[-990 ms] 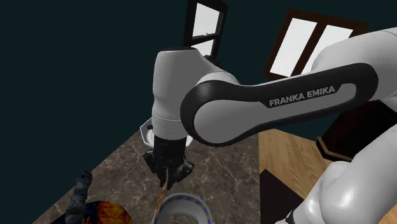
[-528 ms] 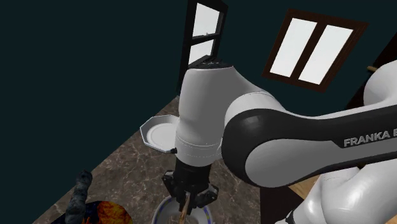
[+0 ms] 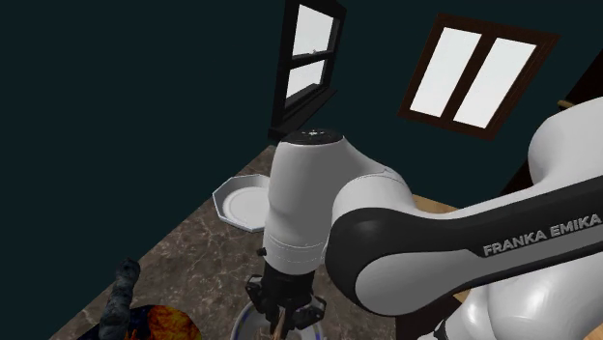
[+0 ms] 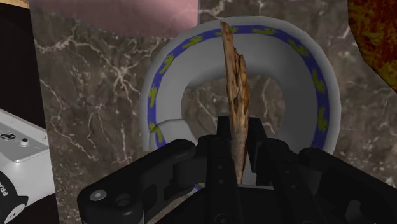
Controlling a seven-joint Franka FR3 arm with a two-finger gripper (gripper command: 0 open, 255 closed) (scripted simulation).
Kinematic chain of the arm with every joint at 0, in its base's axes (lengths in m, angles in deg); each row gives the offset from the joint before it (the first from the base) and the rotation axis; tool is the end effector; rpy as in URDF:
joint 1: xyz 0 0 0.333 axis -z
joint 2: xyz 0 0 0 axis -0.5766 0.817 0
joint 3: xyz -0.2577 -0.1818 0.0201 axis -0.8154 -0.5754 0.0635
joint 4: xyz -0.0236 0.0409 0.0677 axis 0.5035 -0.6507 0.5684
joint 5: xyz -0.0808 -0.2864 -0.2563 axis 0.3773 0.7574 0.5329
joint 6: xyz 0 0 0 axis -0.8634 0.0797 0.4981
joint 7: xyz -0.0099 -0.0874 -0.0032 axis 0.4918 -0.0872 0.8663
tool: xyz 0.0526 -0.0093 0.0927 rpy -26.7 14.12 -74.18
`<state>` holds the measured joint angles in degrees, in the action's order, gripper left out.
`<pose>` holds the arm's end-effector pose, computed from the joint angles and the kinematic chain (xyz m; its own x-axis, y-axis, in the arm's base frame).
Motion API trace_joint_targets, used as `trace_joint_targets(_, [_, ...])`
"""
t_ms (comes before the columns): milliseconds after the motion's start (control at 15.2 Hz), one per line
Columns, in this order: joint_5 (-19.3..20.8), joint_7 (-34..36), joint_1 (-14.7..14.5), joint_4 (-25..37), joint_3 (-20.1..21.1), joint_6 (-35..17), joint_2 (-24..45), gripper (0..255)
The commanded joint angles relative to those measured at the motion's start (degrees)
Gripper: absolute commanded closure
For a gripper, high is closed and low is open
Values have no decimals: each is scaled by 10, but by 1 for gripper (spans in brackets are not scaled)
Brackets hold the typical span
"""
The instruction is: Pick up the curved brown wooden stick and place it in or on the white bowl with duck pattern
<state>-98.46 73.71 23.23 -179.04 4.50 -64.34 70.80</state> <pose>0.2747 0.3786 0.4119 0.5061 -0.8542 -0.1196 -0.8537 -0.5158 0.0717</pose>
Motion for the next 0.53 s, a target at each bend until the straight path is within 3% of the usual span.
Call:
trace_joint_targets(0, [0,-1,0,-11,3,-17,5,255])
trace_joint_targets(462, [2,0,1,-21,8,-36,16,255])
